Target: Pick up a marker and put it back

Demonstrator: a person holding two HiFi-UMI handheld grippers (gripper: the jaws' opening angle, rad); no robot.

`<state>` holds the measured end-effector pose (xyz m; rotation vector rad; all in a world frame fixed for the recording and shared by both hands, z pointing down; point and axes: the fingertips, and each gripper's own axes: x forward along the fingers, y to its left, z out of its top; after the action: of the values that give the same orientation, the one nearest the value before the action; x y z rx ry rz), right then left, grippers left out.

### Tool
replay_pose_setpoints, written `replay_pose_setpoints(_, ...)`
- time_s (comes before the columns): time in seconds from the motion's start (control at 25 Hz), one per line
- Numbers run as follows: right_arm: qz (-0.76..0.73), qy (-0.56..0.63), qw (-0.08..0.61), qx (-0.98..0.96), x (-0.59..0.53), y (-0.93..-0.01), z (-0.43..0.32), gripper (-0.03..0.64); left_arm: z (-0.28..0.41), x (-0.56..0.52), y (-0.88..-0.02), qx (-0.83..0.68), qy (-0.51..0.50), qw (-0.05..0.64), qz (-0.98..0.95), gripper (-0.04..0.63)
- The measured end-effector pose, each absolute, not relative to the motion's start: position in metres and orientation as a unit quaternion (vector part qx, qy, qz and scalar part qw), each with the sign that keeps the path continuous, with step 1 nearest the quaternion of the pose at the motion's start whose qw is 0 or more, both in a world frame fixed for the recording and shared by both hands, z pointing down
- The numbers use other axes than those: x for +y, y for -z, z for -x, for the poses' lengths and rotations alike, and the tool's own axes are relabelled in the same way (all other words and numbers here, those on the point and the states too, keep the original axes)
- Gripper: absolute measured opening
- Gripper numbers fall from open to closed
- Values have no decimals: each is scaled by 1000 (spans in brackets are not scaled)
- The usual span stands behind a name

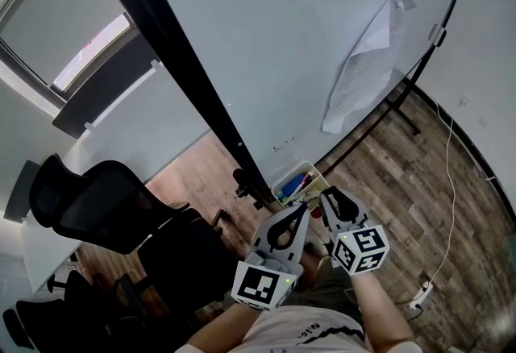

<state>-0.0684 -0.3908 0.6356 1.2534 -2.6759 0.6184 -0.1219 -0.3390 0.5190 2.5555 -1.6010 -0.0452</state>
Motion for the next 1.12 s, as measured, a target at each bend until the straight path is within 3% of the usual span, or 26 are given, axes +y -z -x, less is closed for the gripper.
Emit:
replay_pose_setpoints(0.4,-436,-222,97,-867,-384,-623,42,109,105,-331,-503,-523,5,84,-848,11)
replay_pose_setpoints(0.76,-423,-204,52,-882,-362,-547,34,107,91,-316,-476,-517,-3,90,-851,11)
replay_pose_setpoints(1.12,-394,-166,7,-904,-343,-460,32,32,82,-304,-439,-520,-1,82,-850,11)
